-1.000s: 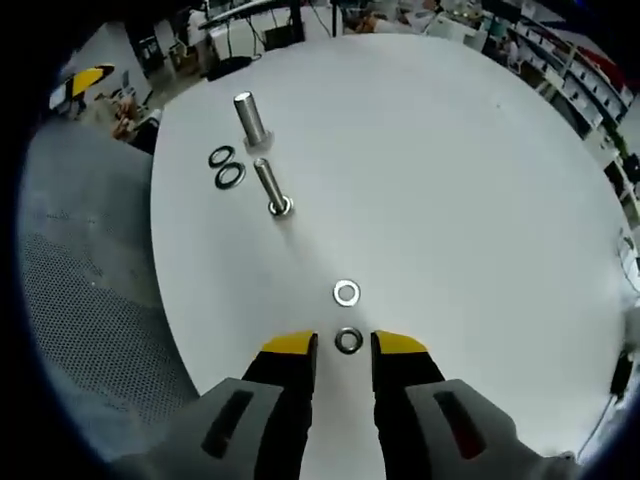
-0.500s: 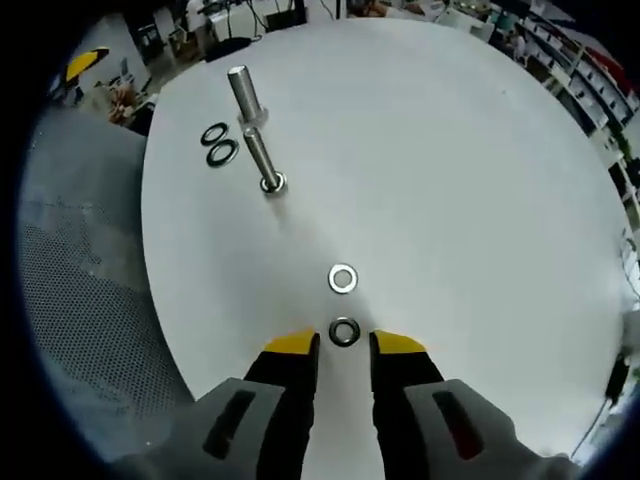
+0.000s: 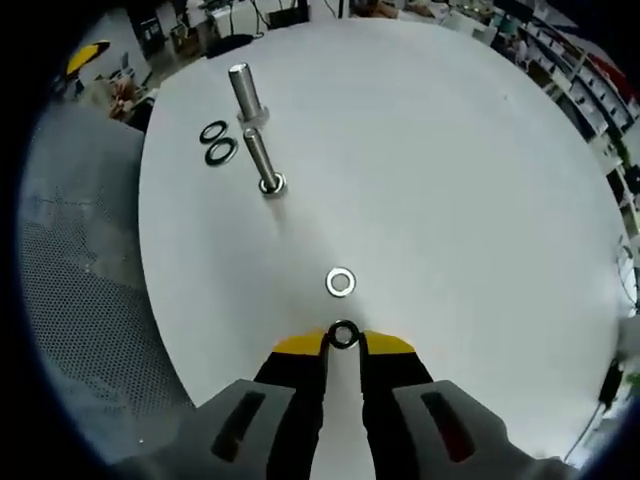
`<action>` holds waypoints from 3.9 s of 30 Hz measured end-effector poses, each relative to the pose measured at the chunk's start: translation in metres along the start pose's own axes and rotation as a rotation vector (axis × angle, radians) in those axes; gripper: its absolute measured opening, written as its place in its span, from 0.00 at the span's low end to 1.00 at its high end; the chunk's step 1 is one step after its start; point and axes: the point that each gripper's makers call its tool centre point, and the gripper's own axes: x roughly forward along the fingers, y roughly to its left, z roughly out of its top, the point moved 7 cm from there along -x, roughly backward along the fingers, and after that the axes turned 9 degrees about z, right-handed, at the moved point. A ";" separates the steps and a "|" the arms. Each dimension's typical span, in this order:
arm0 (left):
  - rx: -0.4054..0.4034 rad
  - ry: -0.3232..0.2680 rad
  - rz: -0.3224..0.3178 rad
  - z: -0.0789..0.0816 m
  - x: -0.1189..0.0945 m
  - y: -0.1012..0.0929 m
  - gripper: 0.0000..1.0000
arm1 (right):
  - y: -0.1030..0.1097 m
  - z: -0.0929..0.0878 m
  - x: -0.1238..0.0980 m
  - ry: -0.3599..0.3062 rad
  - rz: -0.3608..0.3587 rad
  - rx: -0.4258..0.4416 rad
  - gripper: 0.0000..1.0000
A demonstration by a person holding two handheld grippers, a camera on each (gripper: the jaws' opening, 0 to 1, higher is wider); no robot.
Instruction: Place the washer onto the threaded stud by aligning its center hole with the stud, sliding it down to the base, and recovering from edge contact or off-axis alignment until the washer reaches the visible bottom stop.
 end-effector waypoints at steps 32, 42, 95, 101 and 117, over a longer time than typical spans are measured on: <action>-0.003 -0.004 0.002 0.001 0.000 0.000 0.10 | 0.022 0.061 -0.024 -0.120 0.059 -0.094 0.14; -0.002 -0.002 0.003 0.000 0.000 0.001 0.10 | 0.028 0.079 -0.031 -0.139 0.067 -0.142 0.14; -0.011 -0.010 0.008 0.001 0.000 0.001 0.10 | 0.049 0.112 0.001 0.041 0.106 -0.288 0.14; -0.009 -0.005 0.012 0.001 0.001 0.001 0.10 | 0.045 0.109 0.011 0.063 0.113 -0.289 0.14; 0.004 0.019 0.019 -0.001 0.002 0.002 0.08 | 0.044 0.103 0.034 0.105 0.118 -0.296 0.14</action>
